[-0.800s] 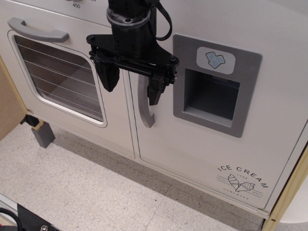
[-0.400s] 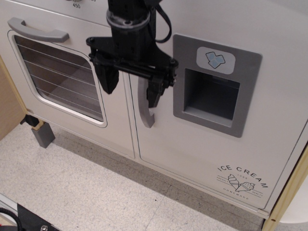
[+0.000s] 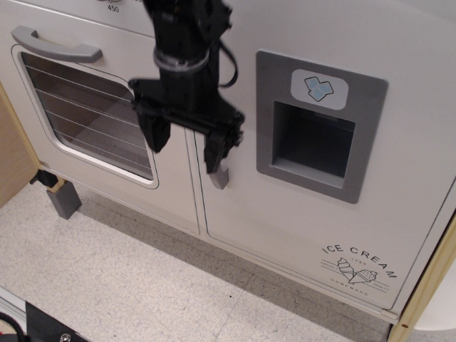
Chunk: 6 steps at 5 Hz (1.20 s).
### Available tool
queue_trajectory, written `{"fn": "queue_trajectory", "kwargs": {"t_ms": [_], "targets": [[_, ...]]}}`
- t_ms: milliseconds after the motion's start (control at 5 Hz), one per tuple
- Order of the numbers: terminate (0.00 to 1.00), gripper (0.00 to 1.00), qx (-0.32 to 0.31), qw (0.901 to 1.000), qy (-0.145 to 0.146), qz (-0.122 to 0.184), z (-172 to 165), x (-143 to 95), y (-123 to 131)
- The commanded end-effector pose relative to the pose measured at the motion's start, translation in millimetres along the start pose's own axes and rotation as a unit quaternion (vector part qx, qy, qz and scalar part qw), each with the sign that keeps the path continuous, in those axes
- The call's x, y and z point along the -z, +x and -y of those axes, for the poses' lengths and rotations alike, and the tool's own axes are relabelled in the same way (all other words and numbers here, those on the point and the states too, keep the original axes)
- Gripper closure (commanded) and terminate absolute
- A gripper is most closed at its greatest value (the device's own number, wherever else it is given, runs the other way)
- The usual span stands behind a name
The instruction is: Open fridge
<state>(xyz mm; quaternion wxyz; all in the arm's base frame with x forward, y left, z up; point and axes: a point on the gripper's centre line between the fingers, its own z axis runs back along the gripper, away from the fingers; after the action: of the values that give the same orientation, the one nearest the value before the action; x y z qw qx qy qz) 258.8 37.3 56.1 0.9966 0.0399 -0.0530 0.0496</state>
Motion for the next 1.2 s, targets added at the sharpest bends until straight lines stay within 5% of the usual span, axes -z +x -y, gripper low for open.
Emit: {"fn": "queue_trajectory", "kwargs": {"t_ms": [0, 600, 800, 1000], "targets": [[0.00, 0.00, 0.019, 0.9980, -0.004, 0.060, -9, 19, 26], [0.00, 0.00, 0.019, 0.9925, -0.009, 0.120, 11, 35, 58], [0.00, 1.00, 0.031, 0.9911, -0.010, 0.129, 14, 35, 60], [0.00, 1.00, 0.038, 0.9897, -0.016, 0.137, 17, 36, 61]]}}
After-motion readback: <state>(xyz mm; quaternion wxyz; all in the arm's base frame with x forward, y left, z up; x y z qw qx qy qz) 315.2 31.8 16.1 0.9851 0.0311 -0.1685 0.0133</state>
